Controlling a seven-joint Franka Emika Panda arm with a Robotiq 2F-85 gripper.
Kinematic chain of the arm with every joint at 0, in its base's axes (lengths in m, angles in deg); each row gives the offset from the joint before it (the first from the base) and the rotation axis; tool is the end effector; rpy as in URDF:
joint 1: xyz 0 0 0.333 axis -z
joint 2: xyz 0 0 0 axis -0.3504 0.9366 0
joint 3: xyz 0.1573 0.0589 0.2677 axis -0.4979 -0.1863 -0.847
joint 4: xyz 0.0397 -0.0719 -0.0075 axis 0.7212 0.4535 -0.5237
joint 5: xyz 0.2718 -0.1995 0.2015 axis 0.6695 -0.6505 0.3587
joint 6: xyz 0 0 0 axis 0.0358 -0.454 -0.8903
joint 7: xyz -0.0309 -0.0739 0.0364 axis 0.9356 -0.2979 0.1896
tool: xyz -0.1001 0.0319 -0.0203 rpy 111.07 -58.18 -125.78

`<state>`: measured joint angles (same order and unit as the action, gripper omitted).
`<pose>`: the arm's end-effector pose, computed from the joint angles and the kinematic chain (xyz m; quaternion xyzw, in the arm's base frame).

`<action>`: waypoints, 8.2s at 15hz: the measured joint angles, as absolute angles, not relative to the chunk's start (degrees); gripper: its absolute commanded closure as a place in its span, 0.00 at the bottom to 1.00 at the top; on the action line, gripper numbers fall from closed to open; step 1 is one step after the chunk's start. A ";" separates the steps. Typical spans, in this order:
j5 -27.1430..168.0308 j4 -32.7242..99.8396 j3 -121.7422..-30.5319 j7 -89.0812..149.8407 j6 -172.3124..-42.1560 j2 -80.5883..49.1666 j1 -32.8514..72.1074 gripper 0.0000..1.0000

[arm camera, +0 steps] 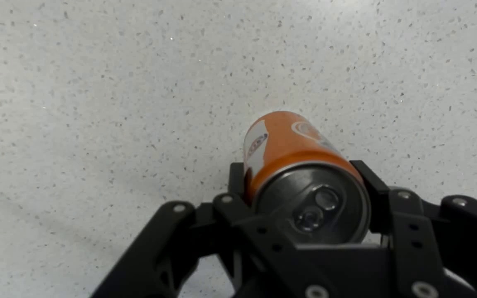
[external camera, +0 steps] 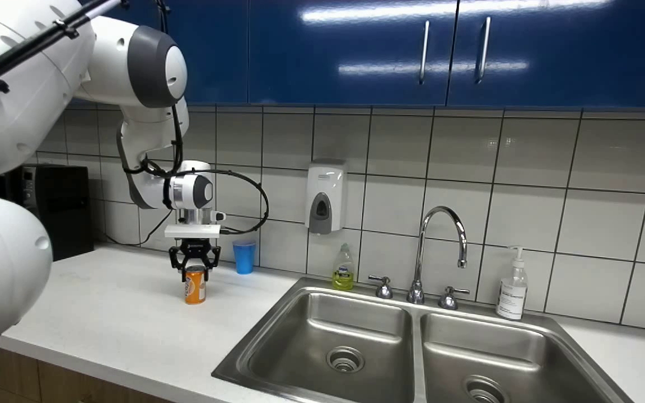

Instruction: Put the can into the sink

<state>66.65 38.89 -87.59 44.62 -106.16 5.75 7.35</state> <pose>0.6313 0.2271 0.2076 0.9574 0.2883 -0.0150 0.0029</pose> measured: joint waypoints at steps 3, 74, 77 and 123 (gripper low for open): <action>66.65 38.87 -87.59 44.62 -106.13 5.75 7.35 0.62; 76.96 57.54 -72.60 37.41 -122.25 4.94 32.67 0.62; 76.97 56.44 -72.76 37.41 -122.26 6.53 32.68 0.62; 74.44 73.87 -74.85 44.58 -110.52 -21.15 29.31 0.00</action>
